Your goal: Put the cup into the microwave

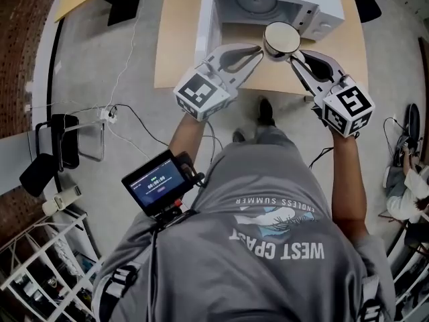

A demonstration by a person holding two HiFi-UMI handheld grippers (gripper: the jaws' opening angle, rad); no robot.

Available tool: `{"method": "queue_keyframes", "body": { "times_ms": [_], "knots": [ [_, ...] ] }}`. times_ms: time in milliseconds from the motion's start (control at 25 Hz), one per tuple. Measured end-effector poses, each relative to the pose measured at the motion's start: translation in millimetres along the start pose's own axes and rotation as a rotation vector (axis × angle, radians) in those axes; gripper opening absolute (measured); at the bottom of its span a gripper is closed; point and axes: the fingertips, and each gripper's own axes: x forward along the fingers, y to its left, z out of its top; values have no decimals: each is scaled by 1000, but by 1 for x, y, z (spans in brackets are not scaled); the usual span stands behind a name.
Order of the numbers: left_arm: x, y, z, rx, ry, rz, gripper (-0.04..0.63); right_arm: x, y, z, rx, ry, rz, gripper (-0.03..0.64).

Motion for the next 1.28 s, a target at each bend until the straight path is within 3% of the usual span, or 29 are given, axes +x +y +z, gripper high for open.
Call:
{"method": "queue_keyframes", "body": {
  "times_ms": [680, 1280],
  "knots": [
    [67, 78, -51, -112, 48, 92, 23, 78, -100, -40, 49, 62, 43, 72],
    [96, 132, -103, -212, 107, 182, 23, 149, -154, -92, 61, 101, 59, 72]
  ]
}}
